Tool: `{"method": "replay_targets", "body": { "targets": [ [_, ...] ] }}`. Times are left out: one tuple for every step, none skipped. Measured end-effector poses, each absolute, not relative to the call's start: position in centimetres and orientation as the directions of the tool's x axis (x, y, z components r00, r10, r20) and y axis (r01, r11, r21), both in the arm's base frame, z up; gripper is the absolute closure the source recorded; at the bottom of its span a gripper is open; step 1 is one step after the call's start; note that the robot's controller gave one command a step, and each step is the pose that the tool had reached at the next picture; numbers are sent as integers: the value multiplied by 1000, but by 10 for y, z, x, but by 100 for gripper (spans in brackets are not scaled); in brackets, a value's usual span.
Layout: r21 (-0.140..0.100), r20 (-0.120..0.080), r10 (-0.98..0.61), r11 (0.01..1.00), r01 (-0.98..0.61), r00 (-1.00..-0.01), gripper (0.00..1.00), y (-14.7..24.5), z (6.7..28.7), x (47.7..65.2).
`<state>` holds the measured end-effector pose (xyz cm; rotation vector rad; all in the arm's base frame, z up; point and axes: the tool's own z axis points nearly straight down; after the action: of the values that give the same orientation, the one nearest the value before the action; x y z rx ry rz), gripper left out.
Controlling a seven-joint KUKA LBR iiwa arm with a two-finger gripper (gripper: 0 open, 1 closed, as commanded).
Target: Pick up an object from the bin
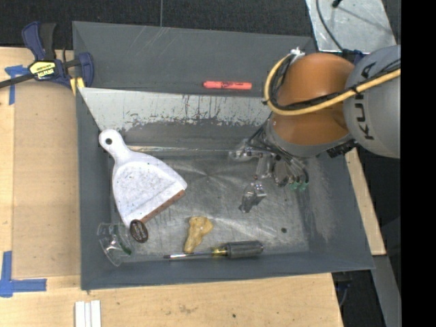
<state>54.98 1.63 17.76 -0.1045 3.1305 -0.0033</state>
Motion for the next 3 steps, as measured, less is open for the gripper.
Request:
{"method": "replay_targets", "body": {
  "targets": [
    [0, 0, -103, 995, -103, -995, 0, 34, 161, 548],
    [-1, -2, -207, 978, -207, -978, 0, 38, 143, 564],
    [0, -1, -451, 892, -451, -892, 0, 42, 149, 537]
  ]
}}
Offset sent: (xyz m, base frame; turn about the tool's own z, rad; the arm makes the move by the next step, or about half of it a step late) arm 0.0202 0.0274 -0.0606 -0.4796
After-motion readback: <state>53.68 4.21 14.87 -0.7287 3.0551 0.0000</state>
